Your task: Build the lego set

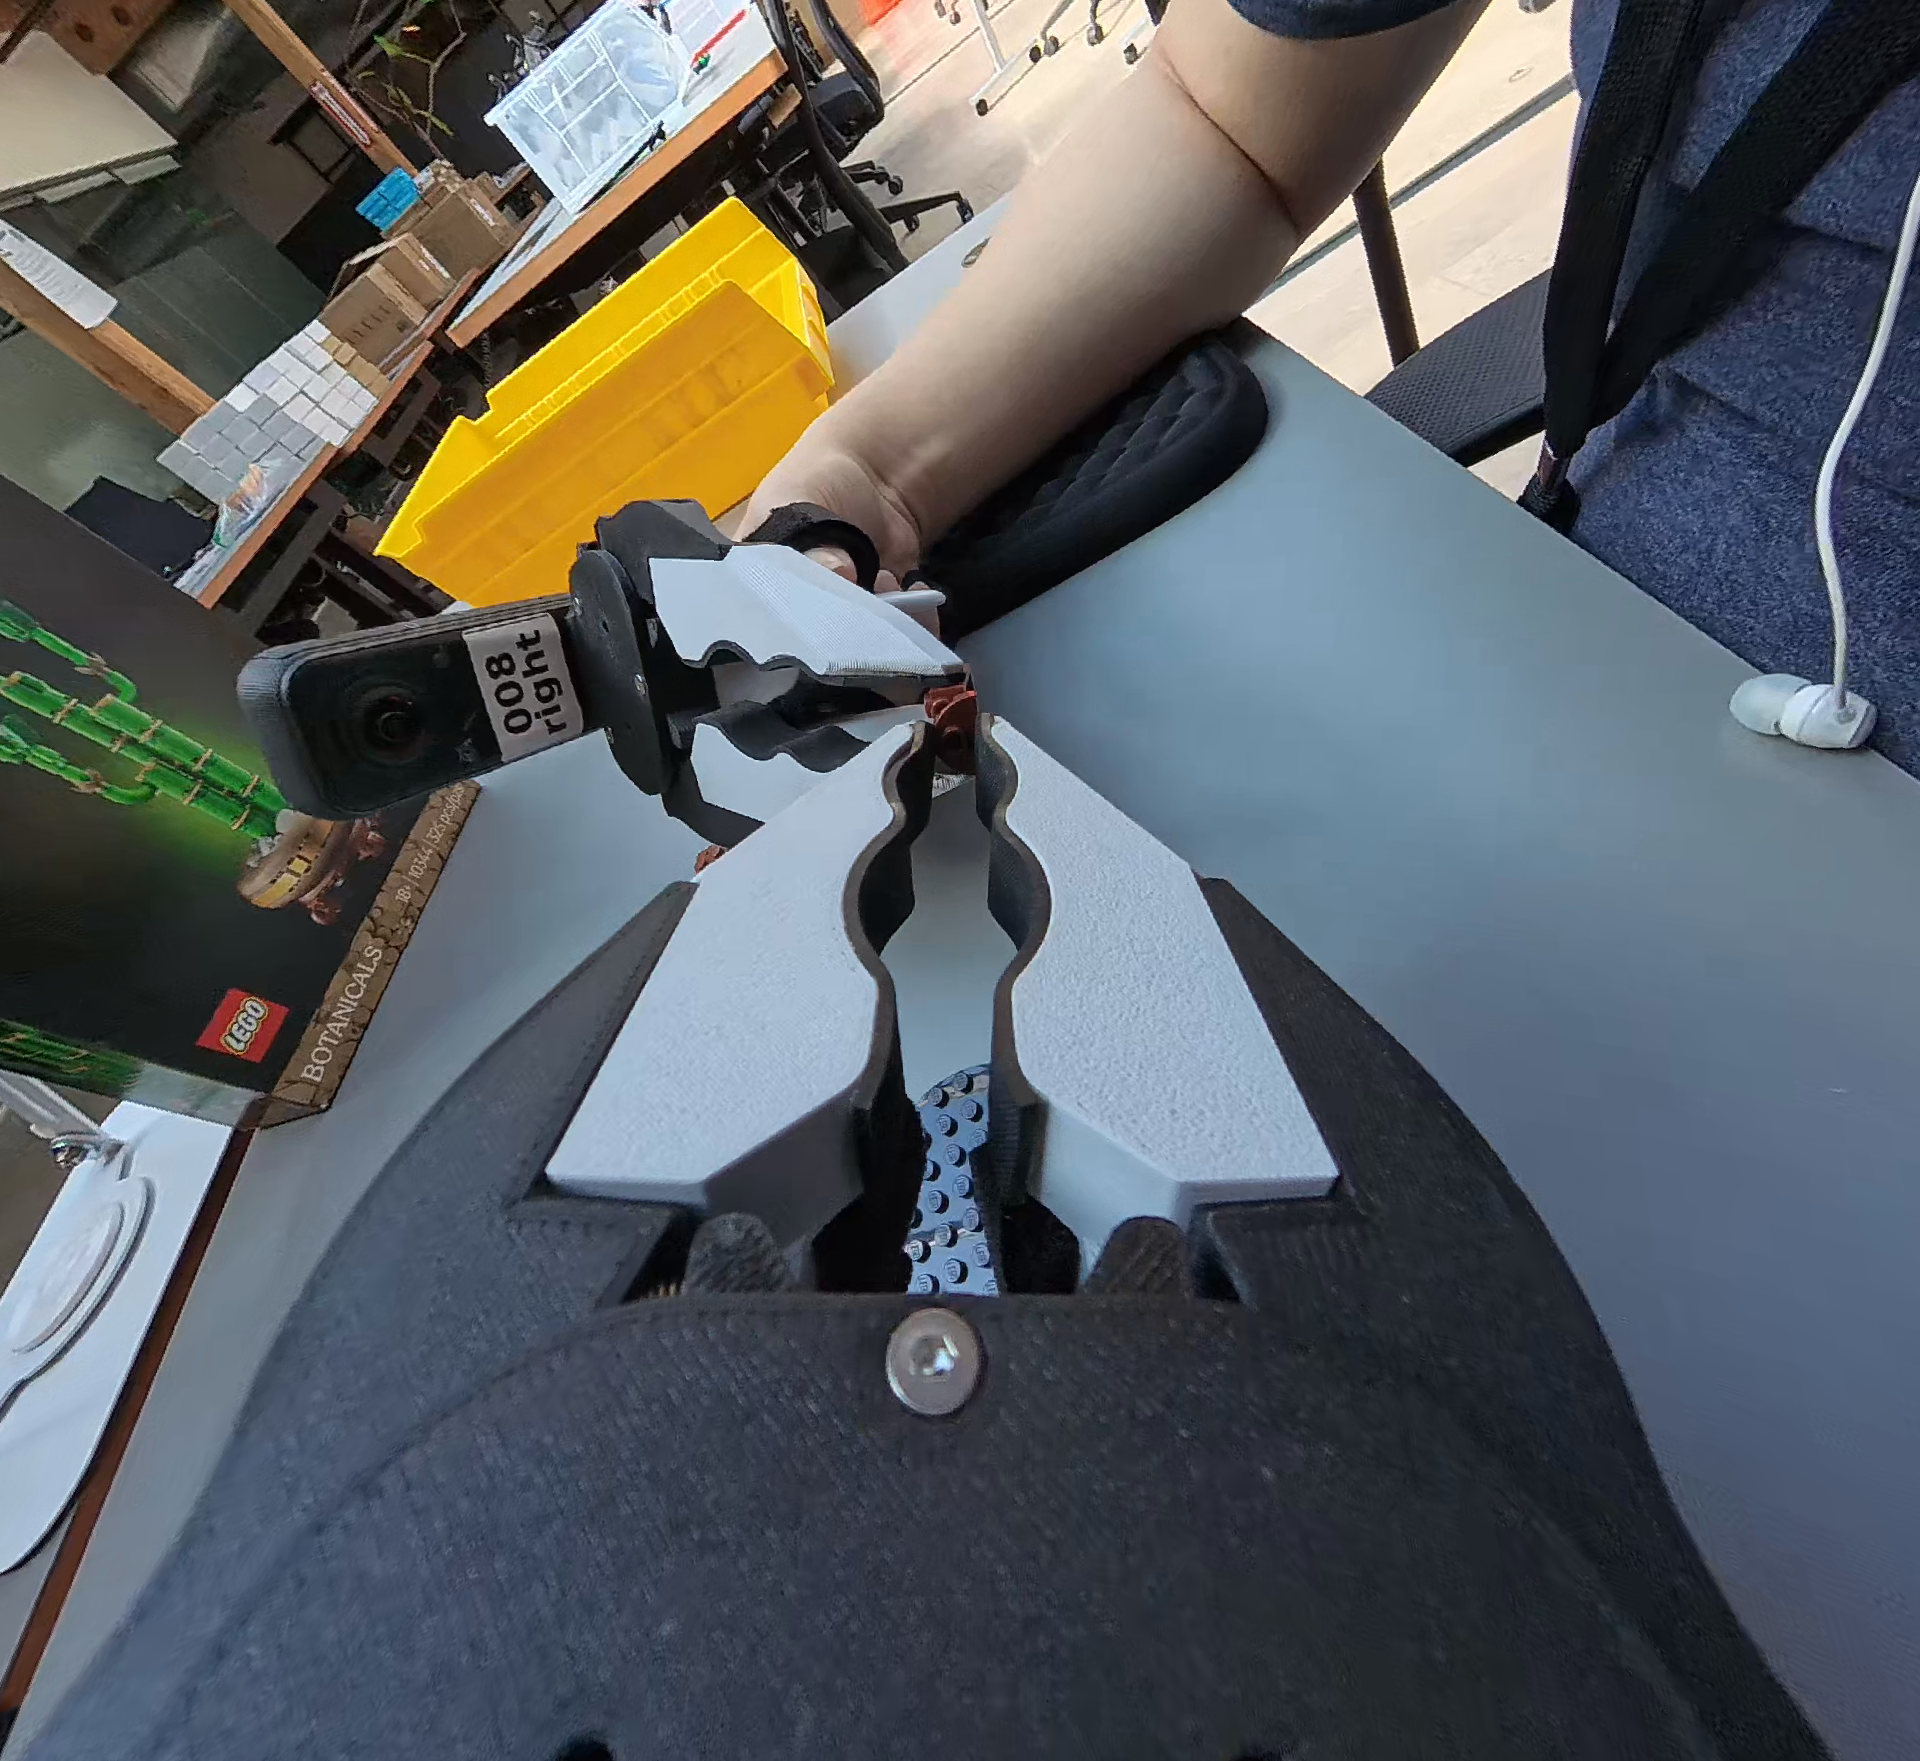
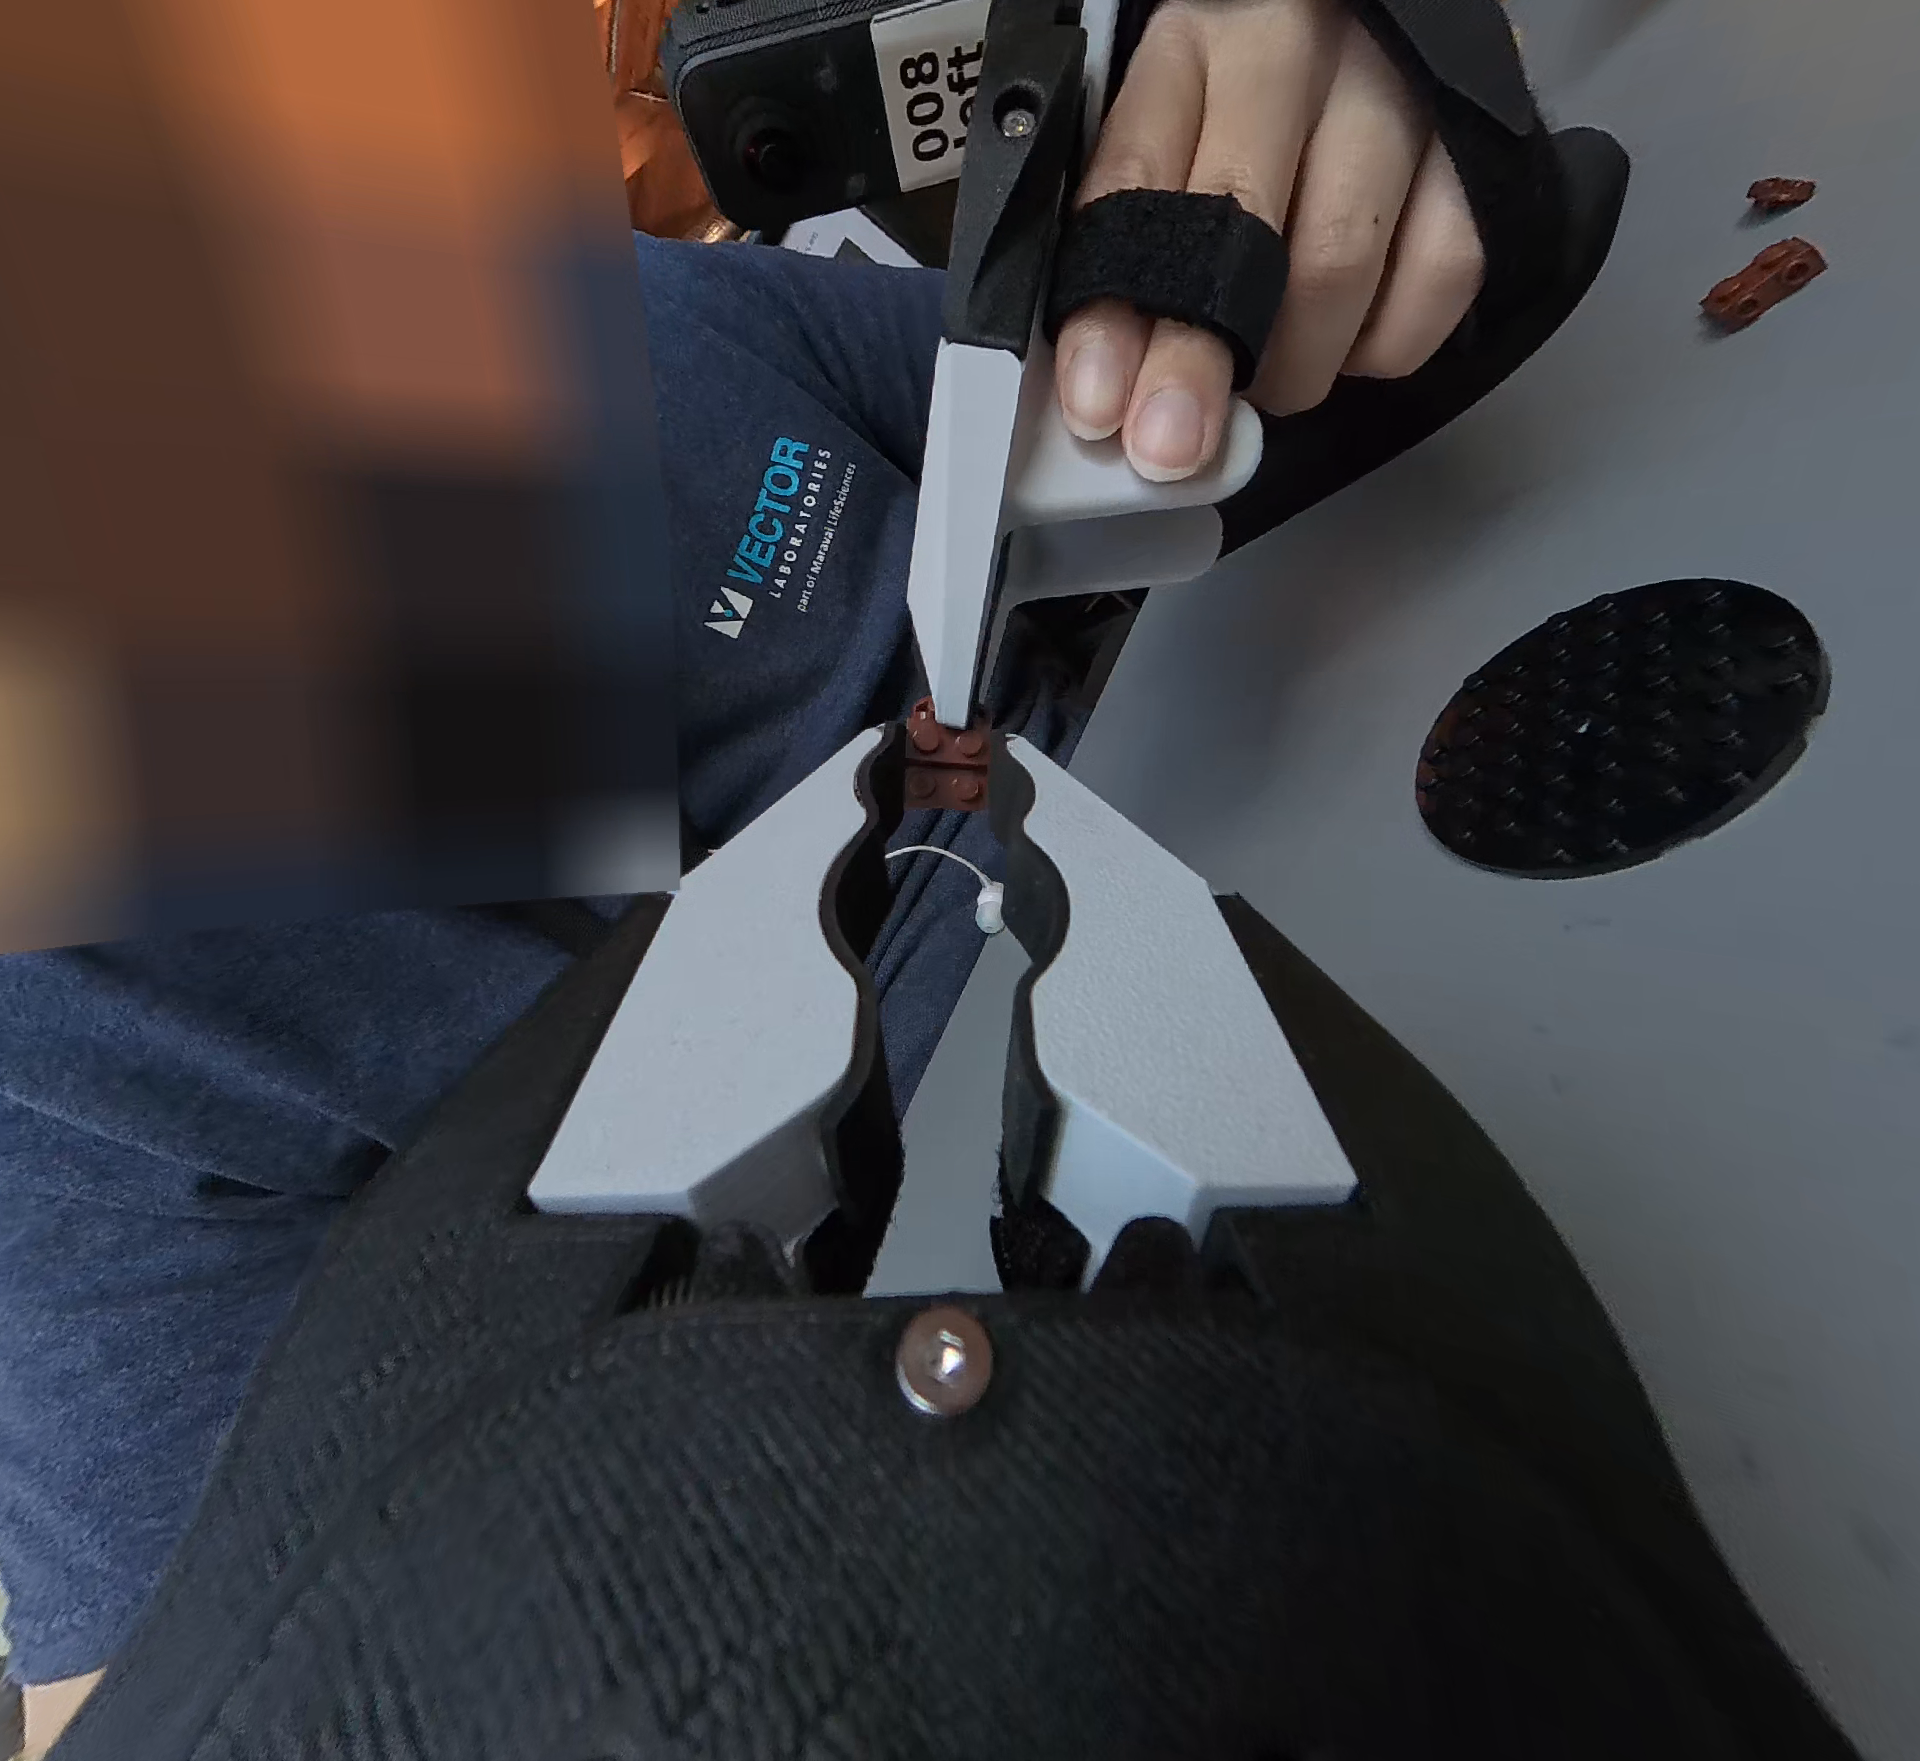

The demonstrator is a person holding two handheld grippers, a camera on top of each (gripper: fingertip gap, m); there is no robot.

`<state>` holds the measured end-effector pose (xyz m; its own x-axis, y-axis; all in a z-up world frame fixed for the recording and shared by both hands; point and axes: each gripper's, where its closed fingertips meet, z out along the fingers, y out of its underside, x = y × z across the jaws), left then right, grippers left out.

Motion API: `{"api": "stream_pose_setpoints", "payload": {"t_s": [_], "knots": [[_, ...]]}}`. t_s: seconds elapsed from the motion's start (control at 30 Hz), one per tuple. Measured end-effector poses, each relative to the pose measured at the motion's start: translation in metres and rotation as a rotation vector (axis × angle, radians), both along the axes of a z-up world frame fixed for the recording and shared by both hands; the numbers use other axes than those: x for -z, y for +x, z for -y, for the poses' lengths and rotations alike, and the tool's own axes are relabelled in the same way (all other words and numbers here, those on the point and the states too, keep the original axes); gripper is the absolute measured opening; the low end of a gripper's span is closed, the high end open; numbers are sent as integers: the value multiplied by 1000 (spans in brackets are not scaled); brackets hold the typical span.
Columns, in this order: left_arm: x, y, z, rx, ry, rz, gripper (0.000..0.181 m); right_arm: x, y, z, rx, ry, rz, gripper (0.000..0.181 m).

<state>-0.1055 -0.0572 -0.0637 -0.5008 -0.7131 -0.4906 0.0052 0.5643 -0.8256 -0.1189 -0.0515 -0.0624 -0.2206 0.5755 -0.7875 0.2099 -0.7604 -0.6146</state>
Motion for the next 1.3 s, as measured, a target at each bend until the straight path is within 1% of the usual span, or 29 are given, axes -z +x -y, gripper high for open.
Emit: {"api": "stream_pose_setpoints", "payload": {"t_s": [0.1,0.2,0.3,0.4,0.53,0.77,0.9,1.1,1.2,1.3], "knots": [[0,-2,3,17,-26,-26,5,1,-2,3,-12,16,15,13],[1,-1,0,-1,-57,-74,6,2,-1,-1,12,13,26,13],[2,-4,2,14,-73,-113,6,3,-4,2,-8,19,28,13],[5,-9,6,43,-51,-163,6,7,-9,6,-26,26,49,14],[8,-13,11,63,-11,-168,6,11,-12,9,-52,9,65,14],[10,-11,11,30,92,-114,6,15,-9,8,-52,16,98,14],[6,-9,13,14,108,-81,6,11,-4,10,-56,56,87,14],[10,-3,7,-49,192,-57,6,18,3,2,-4,113,144,15],[13,-2,11,-39,221,-38,6,21,4,6,-22,130,170,15],[13,-4,14,-27,214,-40,6,22,3,8,-32,119,170,15]]}}
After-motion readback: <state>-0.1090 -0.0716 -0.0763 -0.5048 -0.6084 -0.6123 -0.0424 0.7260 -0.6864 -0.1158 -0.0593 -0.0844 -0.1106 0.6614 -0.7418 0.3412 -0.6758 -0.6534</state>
